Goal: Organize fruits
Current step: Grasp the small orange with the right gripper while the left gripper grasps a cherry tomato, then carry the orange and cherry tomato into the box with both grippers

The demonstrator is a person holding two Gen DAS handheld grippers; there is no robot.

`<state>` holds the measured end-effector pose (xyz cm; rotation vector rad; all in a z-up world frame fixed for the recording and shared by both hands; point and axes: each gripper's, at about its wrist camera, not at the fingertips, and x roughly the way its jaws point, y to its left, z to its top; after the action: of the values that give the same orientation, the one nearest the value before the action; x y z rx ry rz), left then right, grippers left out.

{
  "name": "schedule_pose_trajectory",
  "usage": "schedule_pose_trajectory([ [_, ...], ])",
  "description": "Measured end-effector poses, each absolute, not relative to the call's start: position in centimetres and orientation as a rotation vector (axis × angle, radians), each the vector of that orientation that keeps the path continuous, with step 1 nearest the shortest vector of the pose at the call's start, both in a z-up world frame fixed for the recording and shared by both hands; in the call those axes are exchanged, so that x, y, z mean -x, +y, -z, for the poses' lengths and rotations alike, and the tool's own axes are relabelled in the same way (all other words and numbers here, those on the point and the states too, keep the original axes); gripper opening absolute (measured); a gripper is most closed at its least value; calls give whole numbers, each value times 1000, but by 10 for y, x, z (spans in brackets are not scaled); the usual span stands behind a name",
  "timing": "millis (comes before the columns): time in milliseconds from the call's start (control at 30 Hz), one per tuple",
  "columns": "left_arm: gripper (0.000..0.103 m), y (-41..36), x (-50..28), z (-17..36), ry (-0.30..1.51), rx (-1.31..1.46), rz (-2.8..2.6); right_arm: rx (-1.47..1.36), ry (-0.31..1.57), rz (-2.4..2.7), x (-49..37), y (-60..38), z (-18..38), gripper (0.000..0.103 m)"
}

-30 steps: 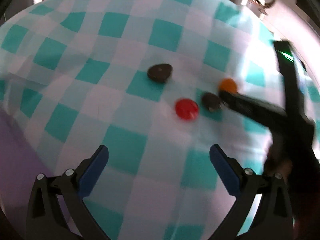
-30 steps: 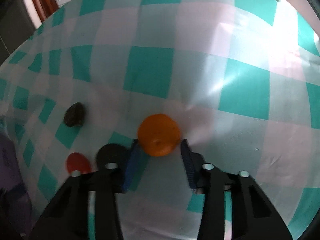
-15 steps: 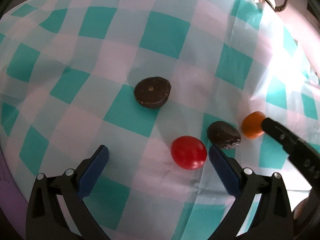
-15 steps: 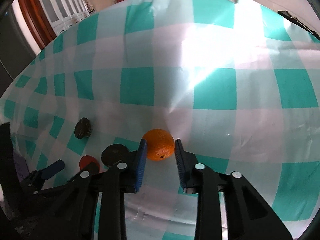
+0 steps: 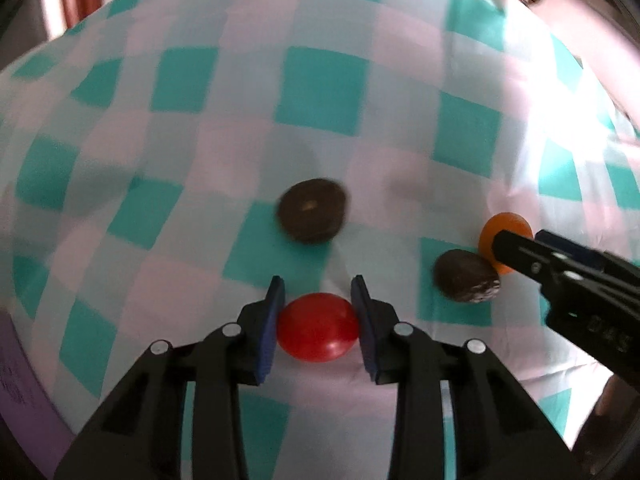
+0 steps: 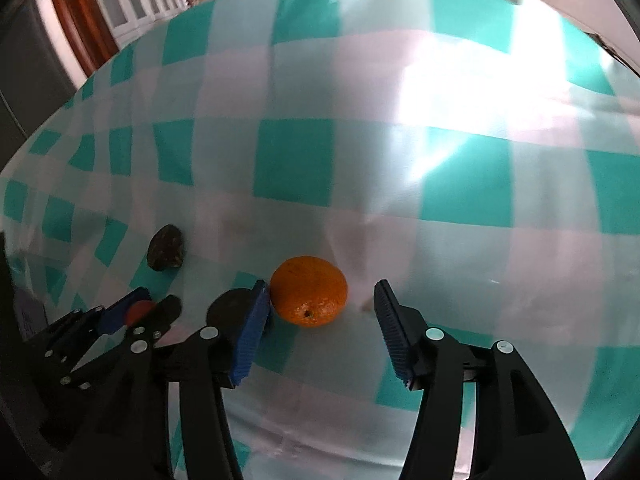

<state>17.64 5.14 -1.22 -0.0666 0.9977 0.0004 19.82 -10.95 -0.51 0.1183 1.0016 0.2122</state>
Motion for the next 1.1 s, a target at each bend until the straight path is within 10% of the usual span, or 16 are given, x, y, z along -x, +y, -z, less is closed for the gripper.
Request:
schedule_pose_trajectory([
  [1100, 34, 88, -121, -19, 1017, 167, 42, -79, 995, -211, -181, -86, -17, 40],
])
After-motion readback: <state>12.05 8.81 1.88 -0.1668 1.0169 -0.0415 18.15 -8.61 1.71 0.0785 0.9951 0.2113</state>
